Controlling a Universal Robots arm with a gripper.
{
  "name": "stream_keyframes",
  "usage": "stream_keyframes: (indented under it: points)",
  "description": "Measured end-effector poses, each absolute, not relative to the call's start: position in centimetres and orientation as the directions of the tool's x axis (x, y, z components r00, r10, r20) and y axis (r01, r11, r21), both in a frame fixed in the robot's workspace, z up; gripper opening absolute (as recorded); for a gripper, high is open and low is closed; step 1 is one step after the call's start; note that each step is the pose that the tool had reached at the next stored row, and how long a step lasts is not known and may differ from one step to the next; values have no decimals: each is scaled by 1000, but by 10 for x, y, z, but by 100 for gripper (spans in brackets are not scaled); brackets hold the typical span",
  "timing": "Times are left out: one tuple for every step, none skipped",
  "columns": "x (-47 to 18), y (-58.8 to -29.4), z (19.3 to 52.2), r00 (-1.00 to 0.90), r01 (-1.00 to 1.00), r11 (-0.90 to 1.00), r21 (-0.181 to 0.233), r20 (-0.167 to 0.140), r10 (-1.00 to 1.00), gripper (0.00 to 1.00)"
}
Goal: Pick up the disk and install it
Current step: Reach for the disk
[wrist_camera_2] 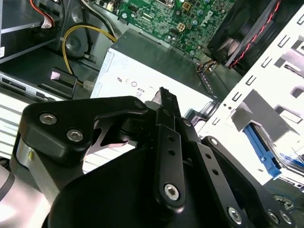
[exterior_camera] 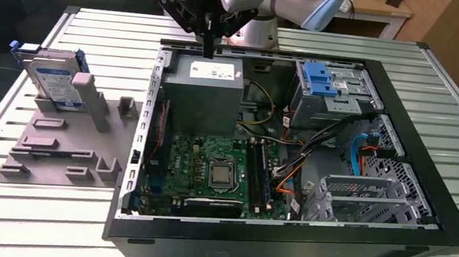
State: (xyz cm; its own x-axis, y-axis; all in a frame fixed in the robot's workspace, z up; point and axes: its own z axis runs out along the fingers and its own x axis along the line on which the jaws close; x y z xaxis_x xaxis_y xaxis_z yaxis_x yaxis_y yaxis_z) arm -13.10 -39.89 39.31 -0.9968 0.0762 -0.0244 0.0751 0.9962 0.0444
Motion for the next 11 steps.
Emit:
stream_keyframes:
  points:
    - [-131, -399, 393, -997, 75, 996, 44, -24, 76, 11]
    - [-131, -399, 393, -997, 75, 996, 44, -24, 76, 11]
    - [-131, -399, 393, -997, 75, 996, 44, -24, 76, 11]
    - [-132, -399, 393, -997, 75, 996, 44, -24, 76, 11]
    - [-132, -399, 393, -997, 75, 996, 44, -24, 76, 11]
    - [-132, -399, 393, -997, 75, 996, 44, -24, 76, 11]
    - [-132, -399, 393, -997, 75, 996, 44, -24, 76, 11]
    - [-132, -399, 393, -997, 75, 996, 44, -24, 76, 11]
    - [-133, -399, 393, -997, 75, 996, 44, -24, 76, 11]
    - [-133, -399, 393, -997, 75, 996, 44, -24, 76, 11]
    - [-134, -399, 393, -997, 75, 996, 44, -24, 76, 11]
